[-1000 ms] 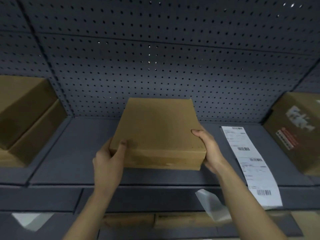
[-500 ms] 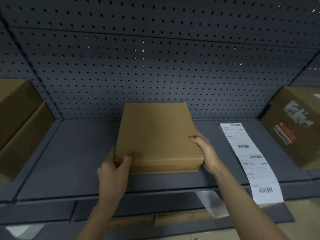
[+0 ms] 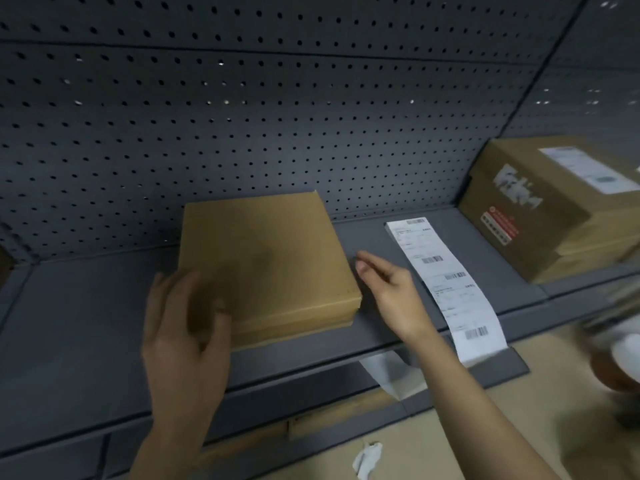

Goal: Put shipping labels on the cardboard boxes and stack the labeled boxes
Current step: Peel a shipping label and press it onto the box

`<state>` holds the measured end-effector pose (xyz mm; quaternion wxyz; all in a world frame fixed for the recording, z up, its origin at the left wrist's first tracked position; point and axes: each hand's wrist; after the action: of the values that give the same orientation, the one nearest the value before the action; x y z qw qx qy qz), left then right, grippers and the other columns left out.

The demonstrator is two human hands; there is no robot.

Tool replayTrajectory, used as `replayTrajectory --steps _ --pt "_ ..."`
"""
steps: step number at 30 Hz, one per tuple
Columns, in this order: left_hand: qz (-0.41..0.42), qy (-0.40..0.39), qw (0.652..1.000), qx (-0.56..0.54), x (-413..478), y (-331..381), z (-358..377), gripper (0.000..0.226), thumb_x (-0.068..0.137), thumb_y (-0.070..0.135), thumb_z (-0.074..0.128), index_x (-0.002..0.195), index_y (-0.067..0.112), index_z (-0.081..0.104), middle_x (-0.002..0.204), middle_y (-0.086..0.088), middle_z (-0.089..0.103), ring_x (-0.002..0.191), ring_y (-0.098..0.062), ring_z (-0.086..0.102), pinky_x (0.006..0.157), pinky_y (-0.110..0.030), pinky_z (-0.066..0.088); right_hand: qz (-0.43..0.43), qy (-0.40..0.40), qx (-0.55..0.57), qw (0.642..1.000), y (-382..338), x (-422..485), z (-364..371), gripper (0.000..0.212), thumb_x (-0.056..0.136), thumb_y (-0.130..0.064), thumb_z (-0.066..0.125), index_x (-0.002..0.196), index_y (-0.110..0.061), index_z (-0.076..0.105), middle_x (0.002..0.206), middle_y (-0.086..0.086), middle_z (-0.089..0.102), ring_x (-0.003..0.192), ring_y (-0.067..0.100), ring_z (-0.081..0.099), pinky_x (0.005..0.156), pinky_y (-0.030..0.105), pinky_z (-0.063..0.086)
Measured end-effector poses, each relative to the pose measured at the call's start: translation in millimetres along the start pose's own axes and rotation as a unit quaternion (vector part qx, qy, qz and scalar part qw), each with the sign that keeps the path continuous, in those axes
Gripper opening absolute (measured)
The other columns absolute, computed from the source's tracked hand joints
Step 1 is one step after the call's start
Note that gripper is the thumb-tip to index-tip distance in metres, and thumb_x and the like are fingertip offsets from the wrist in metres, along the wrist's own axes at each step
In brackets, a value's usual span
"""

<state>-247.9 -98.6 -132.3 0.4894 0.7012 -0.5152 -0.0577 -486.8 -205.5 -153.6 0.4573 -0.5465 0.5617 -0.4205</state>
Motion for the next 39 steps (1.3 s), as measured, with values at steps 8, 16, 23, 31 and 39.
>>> replayTrajectory --steps 8,16,23,31,39 --pt "0.092 -0.213 0.962 -0.144 -46.0 78.5 59.7 0.013 0.092 0.023 0.057 0.097 0.026 0.068 0.087 0.024 0.062 0.063 0.012 0.052 0.061 -0.002 0.036 -0.030 0.166 -0.161 0.972 36.1 -49.0 -87.8 0.015 0.093 -0.014 0.064 0.099 -0.024 0.073 0.091 -0.016 0.073 0.087 -0.001 0.067 0.079 0.015 0.050" --pt "-0.026 -0.411 0.908 -0.076 -124.3 95.3 167.5 0.010 0.087 0.023 0.065 0.095 0.025 0.070 0.087 0.007 0.073 0.080 -0.002 0.067 0.080 -0.025 0.052 0.027 0.208 -0.293 0.933 88.9 -59.8 -183.6 0.029 0.091 -0.022 0.069 0.117 -0.009 0.069 0.108 0.007 0.066 0.094 0.025 0.064 0.077 0.023 0.040" --pt "-0.106 -0.430 0.896 -0.018 -165.3 106.9 232.6 0.038 0.084 0.039 0.069 0.120 0.026 0.066 0.116 0.007 0.068 0.104 -0.015 0.063 0.080 -0.022 0.045 -0.042 0.135 -0.290 0.947 106.5 -59.5 -211.6 0.021 0.088 -0.015 0.073 0.108 -0.014 0.071 0.103 -0.001 0.061 0.082 0.006 0.056 0.073 0.011 0.041" --pt "-0.102 -0.350 0.922 -0.131 -164.0 124.4 246.5 0.009 0.084 0.011 0.072 0.088 0.018 0.076 0.078 0.015 0.073 0.075 -0.001 0.064 0.065 -0.006 0.041 -0.122 -0.029 -0.310 0.942 117.7 -61.6 -207.9 0.022 0.089 -0.030 0.072 0.110 -0.025 0.073 0.118 -0.016 0.062 0.114 0.007 0.052 0.098 0.027 0.045" --pt "-0.115 -0.306 0.912 -0.249 -157.5 129.0 241.1 0.016 0.080 0.000 0.075 0.082 0.016 0.073 0.077 0.006 0.074 0.073 -0.011 0.069 0.072 -0.022 0.052 -0.183 -0.062 -0.305 0.933 103.8 -63.4 -212.0 0.027 0.085 -0.041 0.069 0.110 -0.030 0.072 0.116 -0.024 0.062 0.115 -0.005 0.050 0.102 0.024 0.036"
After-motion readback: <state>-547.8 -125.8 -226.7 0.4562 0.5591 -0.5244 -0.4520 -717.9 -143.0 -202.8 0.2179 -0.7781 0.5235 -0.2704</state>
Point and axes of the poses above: each hand's wrist, its own x-axis towards the middle knuckle, its own z-axis out of the palm, y = z × x
